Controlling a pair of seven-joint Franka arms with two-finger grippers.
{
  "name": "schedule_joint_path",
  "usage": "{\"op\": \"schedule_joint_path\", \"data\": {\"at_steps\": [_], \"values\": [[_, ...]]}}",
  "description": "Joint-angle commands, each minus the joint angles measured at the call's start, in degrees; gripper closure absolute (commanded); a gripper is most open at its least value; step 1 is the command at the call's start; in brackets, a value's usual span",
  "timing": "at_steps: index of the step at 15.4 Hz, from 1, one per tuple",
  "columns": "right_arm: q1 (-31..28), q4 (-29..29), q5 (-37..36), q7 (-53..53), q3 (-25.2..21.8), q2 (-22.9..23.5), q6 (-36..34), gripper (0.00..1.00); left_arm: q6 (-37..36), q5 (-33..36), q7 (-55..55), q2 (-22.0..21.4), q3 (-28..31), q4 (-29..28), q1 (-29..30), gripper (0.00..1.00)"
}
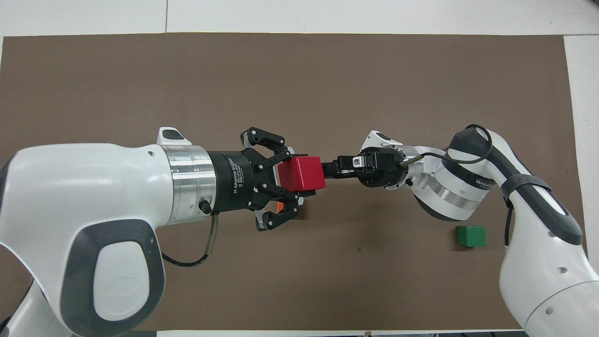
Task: Transfer red block to right arm and stack on blue block
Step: 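Grasp the red cube with the right gripper from the left gripper, then open the left gripper and pull it back while the right gripper holds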
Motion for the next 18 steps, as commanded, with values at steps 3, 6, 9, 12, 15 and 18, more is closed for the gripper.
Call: {"op": "schedule_joint_path", "data": {"at_steps": [3,6,9,12,15,18], "values": [[0.87,-0.42,1.07,-2.44,0.1,-0.06,1.64,0.0,4.41,-1.02,-0.23,-2.81,0.66,-3.87,-0.75,1.0],[0.87,-0.42,1.07,-2.53,0.1,-0.06,1.64,0.0,10.91,-1.02,-0.4,-2.72,0.66,-7.02,-3.55,1.0],[0.87,-0.42,1.07,-2.88,0.01,0.03,1.73,0.0,11.9,-1.02,-0.32,-2.55,0.57,-7.3,-3.82,1.0],[0.87,-0.42,0.99,-3.06,0.01,0.03,1.9,0.0,12.07,-1.02,-0.23,-2.11,0.57,-7.3,-4.35,1.0],[0.95,-0.42,0.99,-3.14,0.01,0.03,1.99,0.0,13.13,-1.02,-0.23,-2.02,0.57,-7.38,-5.49,1.0],[0.95,-0.42,0.72,-3.41,0.01,0.03,2.78,0.0,15.93,-1.02,-0.23,-0.79,0.57,-7.38,-6.98,1.0]]}}
